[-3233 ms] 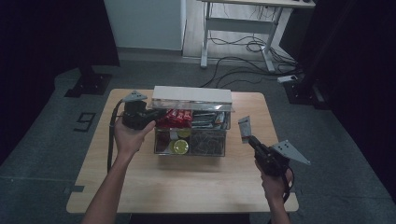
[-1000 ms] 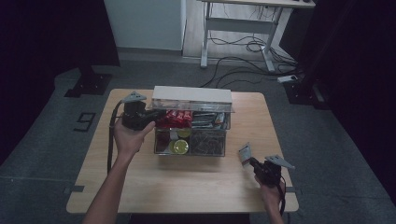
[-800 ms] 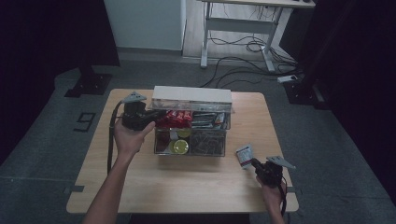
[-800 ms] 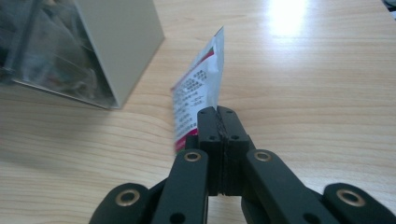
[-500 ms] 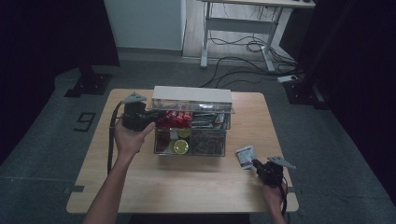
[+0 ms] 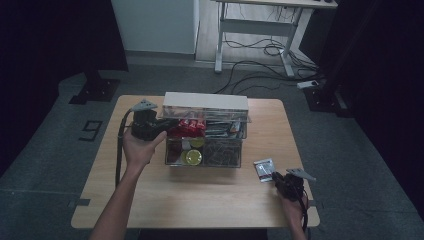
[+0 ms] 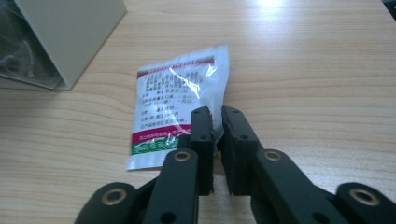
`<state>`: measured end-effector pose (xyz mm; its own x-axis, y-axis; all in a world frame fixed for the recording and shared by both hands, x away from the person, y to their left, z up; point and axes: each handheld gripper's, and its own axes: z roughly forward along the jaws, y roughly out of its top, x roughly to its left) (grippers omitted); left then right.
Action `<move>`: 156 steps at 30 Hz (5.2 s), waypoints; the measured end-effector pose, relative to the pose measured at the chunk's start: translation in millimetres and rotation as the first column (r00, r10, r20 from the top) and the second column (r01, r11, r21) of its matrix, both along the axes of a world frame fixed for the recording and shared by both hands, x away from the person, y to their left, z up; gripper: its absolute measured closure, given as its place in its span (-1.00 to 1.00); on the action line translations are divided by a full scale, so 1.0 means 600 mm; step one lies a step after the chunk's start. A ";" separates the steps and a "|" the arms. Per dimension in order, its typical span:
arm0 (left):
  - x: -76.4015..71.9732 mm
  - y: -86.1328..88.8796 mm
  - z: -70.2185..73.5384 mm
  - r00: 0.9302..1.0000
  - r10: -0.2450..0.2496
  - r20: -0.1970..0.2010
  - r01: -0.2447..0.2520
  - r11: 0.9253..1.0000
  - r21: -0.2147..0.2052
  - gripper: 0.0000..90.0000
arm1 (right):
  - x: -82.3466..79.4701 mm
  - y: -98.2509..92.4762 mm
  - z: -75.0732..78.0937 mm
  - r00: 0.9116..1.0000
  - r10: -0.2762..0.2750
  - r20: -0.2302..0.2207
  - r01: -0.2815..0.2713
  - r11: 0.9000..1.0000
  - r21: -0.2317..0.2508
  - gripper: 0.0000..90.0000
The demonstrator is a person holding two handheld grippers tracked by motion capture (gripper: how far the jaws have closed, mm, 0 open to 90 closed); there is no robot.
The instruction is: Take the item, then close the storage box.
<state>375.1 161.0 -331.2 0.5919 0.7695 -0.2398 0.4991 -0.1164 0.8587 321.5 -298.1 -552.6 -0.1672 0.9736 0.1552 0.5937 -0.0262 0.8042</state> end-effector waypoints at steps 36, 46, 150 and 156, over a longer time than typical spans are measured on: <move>-0.013 0.002 0.001 1.000 -0.003 0.011 0.003 1.000 0.003 0.97 | -0.004 0.017 0.011 0.999 0.027 0.044 -0.025 0.999 -0.045 0.23; -0.023 -0.001 -0.003 1.000 -0.014 0.013 0.014 1.000 0.010 0.96 | -0.002 0.016 0.010 0.999 0.038 0.028 -0.037 0.999 -0.036 0.23; -0.107 0.099 -0.286 0.998 0.037 -0.057 -0.027 0.985 0.169 0.08 | 0.004 0.028 0.004 0.997 0.073 0.005 -0.073 0.997 -0.022 0.21; -0.102 0.097 -0.311 0.994 0.055 -0.091 -0.035 0.978 0.206 0.03 | 0.005 0.029 0.002 0.997 0.075 0.002 -0.075 0.997 -0.022 0.21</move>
<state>313.8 219.0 -518.0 0.5371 0.8335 -0.1293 0.5869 -0.2592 0.7670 324.4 -280.8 -551.5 -0.2403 0.9615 0.1330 0.5909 0.0362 0.8060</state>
